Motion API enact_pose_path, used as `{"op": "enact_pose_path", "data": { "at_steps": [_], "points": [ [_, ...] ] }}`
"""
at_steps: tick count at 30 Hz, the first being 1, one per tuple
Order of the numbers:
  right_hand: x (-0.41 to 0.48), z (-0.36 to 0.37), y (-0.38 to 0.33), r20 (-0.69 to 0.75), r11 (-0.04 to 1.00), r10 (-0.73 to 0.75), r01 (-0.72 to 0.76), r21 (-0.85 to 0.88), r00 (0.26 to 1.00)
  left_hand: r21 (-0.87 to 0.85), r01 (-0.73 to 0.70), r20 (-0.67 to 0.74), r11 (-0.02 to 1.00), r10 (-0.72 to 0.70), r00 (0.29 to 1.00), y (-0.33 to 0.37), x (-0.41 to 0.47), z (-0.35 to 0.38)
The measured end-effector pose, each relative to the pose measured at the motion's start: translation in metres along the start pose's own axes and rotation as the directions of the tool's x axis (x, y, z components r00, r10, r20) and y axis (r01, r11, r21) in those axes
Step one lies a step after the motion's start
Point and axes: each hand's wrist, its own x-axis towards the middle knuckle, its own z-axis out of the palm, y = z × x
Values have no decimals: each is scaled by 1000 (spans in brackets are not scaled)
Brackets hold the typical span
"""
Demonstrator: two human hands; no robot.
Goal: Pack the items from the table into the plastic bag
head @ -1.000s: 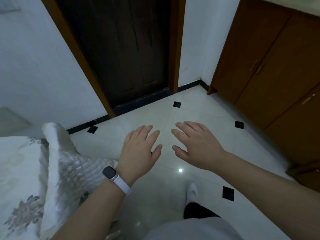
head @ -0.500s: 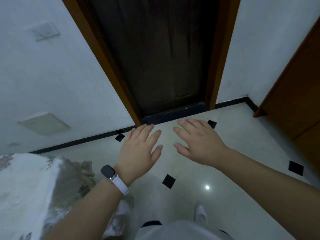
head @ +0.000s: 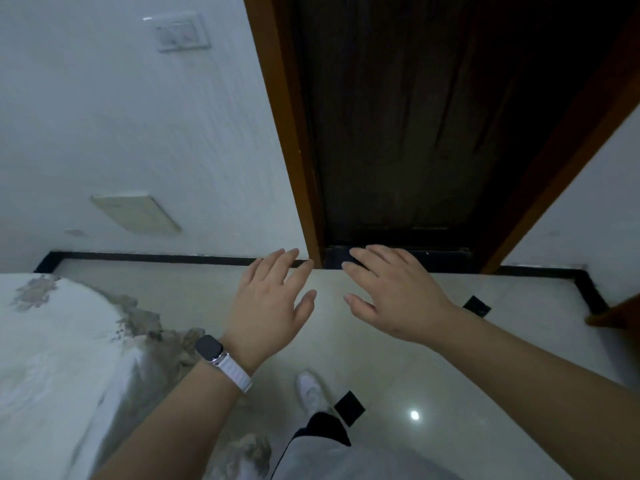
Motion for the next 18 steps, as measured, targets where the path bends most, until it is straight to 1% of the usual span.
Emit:
{"op": "enact_pose_path", "data": {
  "at_steps": [3,5,9,11,13,18],
  "points": [
    [66,5,-1,23,999,-38,38,-12,999,-7,45,2,999,-45,999,-46,32,18],
    [111,4,-5,5,996,-85,85,-11,996,-24,72,-15,997,-72,997,-79,53,26],
    [203,4,-15,-19,985,-172,172,-32,985,-57,106,-107,993,-112,988,-148,88,32],
    [249,7,-20,-13,978,-204,203,-37,979,-48,158,-136,986,-163,977,-184,104,34],
    [287,12,-25,-1,971,-237,237,-20,971,-44,228,-136,973,-232,963,-212,112,41],
    [361,36,-24,1,937,-348,348,17,938,-62,340,-129,938,-346,929,-257,128,65]
  ]
}}
